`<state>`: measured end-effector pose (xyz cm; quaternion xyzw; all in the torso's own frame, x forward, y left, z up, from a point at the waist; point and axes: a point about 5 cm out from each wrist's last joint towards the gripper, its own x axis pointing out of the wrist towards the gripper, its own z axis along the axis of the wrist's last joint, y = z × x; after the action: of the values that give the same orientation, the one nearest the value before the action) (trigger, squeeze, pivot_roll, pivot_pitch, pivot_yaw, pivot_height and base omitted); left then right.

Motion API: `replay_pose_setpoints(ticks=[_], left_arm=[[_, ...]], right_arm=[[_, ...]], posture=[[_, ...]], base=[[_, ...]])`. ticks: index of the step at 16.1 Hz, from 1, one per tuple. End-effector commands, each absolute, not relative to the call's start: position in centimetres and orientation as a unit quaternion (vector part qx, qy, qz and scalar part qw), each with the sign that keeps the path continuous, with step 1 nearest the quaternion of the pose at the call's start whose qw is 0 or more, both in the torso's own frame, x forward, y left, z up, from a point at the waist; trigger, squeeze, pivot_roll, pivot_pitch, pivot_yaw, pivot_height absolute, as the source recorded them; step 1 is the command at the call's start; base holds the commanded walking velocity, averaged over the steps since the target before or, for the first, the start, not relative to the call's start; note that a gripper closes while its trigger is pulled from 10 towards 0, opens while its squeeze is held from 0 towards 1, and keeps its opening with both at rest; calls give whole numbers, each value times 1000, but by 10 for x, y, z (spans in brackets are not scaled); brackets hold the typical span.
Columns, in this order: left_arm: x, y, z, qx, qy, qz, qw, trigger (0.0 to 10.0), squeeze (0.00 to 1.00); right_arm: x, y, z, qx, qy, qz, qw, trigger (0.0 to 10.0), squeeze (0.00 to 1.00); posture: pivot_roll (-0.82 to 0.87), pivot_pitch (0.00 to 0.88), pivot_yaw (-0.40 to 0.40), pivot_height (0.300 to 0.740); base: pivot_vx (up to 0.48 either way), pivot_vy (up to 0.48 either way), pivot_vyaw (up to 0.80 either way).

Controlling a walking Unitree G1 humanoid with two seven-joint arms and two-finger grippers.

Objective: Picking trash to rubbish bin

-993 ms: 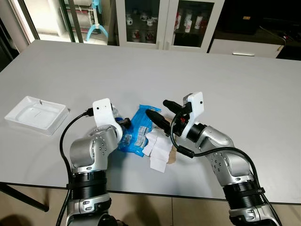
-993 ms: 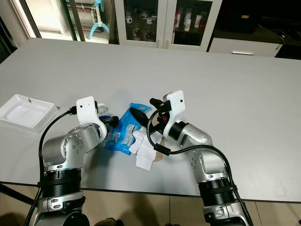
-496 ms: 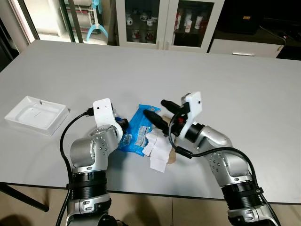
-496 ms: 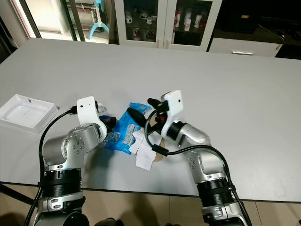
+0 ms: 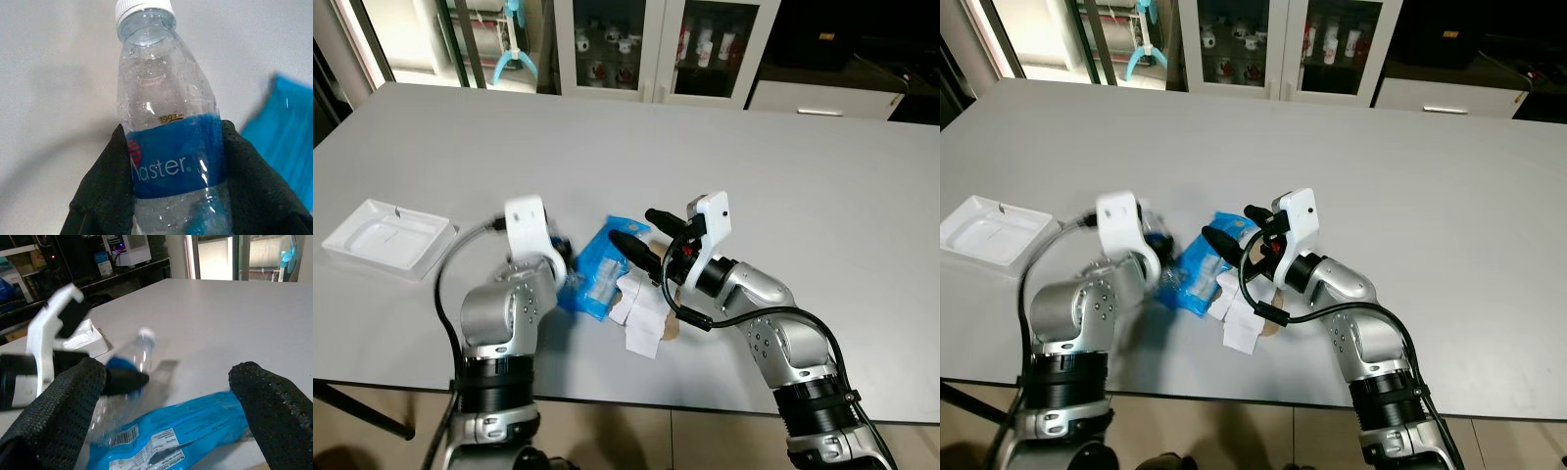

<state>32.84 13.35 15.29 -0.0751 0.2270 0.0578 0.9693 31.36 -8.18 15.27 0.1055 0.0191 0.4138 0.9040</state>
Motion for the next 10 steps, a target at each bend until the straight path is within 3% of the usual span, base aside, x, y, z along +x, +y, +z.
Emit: replay_pose_setpoints(ticks=[1,6,8,10], left_arm=[[335,129,177,-54,153,46,986,10000,0],[341,124,225,-52,16,20,998,10000,0],[341,121,237,-22,-46,6,999,10000,0],[343,123,236,74,-68,4,995,10000,0]], right_arm=[[312,-83,154,106,17,417,903,10000,0],[315,-84,159,114,0,409,905,10000,0],[321,-87,162,109,-14,377,920,10000,0],[337,-103,170,116,-50,271,954,10000,0]], posture=[[39,61,-26,740],[42,54,-30,740],[41,48,-30,740],[35,46,-30,740]], base=[[0,0,0],[0,0,0],[0,0,0],[0,0,0]])
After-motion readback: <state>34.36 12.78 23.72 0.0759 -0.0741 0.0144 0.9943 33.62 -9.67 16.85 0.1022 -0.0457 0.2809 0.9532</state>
